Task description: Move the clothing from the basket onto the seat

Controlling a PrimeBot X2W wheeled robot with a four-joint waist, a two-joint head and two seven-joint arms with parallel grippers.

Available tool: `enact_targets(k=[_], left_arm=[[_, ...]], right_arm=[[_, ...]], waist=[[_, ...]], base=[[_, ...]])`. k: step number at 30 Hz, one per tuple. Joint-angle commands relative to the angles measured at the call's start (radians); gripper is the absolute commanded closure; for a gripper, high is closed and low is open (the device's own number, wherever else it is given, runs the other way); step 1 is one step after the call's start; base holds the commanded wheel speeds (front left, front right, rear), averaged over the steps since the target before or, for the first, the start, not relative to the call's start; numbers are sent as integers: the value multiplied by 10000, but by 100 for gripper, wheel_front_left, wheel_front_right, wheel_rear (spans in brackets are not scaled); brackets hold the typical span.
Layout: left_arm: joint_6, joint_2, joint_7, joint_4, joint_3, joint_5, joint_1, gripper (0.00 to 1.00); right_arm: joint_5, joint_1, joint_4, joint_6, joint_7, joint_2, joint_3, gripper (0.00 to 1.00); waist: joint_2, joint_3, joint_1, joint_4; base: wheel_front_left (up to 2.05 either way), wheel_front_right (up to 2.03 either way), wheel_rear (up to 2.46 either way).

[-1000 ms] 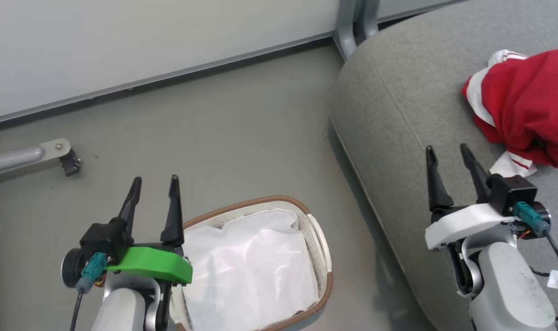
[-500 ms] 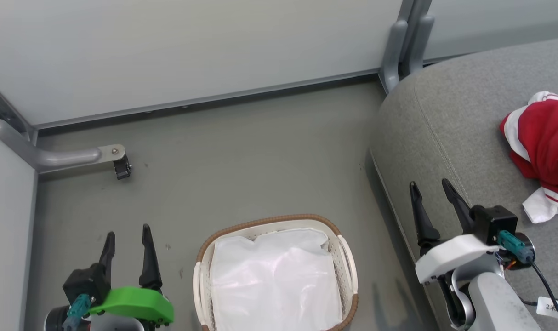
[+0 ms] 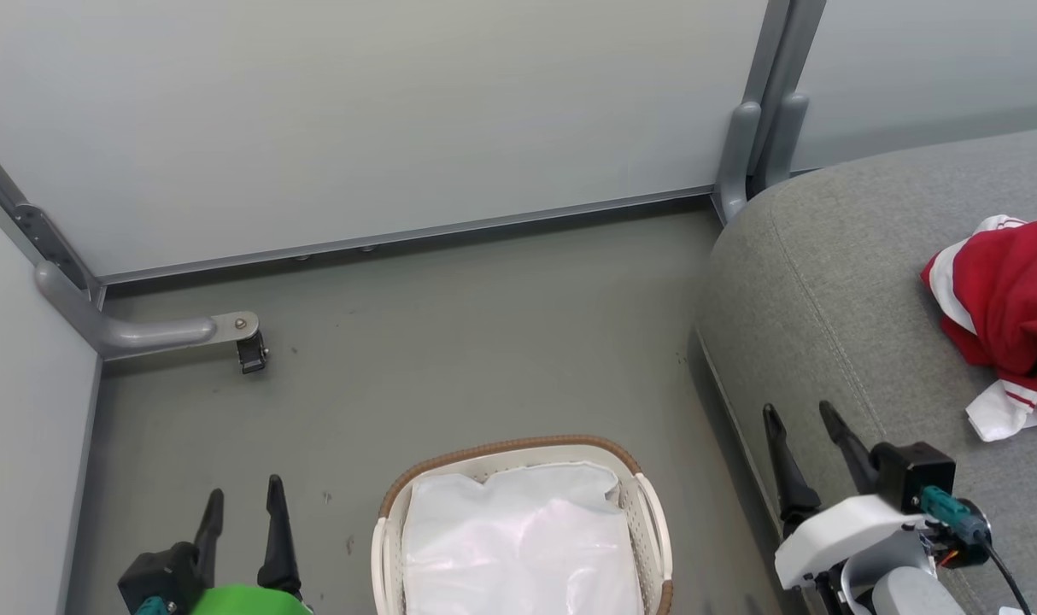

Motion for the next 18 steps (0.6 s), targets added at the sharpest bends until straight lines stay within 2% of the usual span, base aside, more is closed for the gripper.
enact_targets(k=[1, 4, 18], left_arm=[[-2, -11, 15, 76, 4, -24, -10, 100], [-4, -38, 43, 295, -7, -83, -14, 100], [-113, -27, 738, 19, 249, -2446, -263, 100]], right_arm=[[24, 23, 66, 0, 10, 11, -8, 100], [99, 139, 257, 0, 46, 46, -13, 100], [2603, 149, -61, -2, 739, 30, -345, 100]], waist=[[0, -3, 1, 1], [0, -6, 1, 2], [0, -29, 1, 23]], base=[[0, 0, 0], [0, 0, 0], [0, 0, 0]])
